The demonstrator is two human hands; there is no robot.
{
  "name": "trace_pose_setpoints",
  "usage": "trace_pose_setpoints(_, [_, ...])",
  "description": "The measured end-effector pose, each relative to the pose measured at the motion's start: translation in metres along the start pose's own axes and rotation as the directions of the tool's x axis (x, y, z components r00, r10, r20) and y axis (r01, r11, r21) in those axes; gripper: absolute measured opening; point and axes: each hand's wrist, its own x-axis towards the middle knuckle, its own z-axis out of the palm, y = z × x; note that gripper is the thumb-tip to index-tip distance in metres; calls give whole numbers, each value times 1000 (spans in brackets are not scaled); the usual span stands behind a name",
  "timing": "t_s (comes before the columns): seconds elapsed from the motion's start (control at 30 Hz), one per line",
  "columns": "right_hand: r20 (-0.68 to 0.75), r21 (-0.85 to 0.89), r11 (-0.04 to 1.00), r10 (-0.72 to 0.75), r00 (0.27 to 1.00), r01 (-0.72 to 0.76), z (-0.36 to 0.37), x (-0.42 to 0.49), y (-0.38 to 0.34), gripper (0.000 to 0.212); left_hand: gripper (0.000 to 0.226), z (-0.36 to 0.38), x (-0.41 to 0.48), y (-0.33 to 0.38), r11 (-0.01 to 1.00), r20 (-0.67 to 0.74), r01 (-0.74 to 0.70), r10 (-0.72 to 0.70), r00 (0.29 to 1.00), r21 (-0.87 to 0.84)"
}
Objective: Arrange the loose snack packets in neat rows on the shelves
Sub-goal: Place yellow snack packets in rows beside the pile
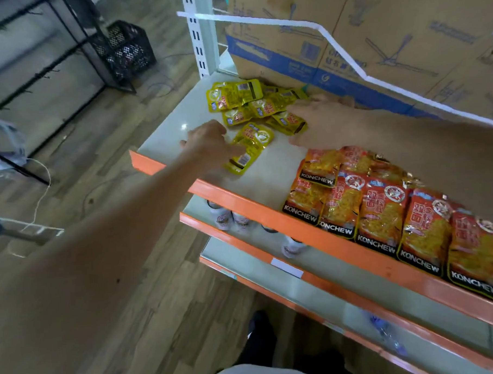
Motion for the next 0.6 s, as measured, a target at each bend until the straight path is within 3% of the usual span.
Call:
trace_pose_setpoints(0.13, [170,-15,1000,2,985,1,-2,-6,-18,66,26,2,-15,1,994,18,66,-64,998,-88])
trace_pose_setpoints(0.37, [173,-50,994,-91,981,101,21,-16,-37,67,24,-19,-31,-5,893,5,163,-177,984,-419])
trace_pose_setpoints(0.47, [81,-21,980,-195,978,197,22,-16,-45,58,26,-21,-36,-14,869,-43,160,-203,978,-469])
trace_pose_setpoints(0.6, [-51,-42,976,-214,976,212,19,-10,-42,57,29,-27,-47,-15,774,-59,170,-258,964,-609])
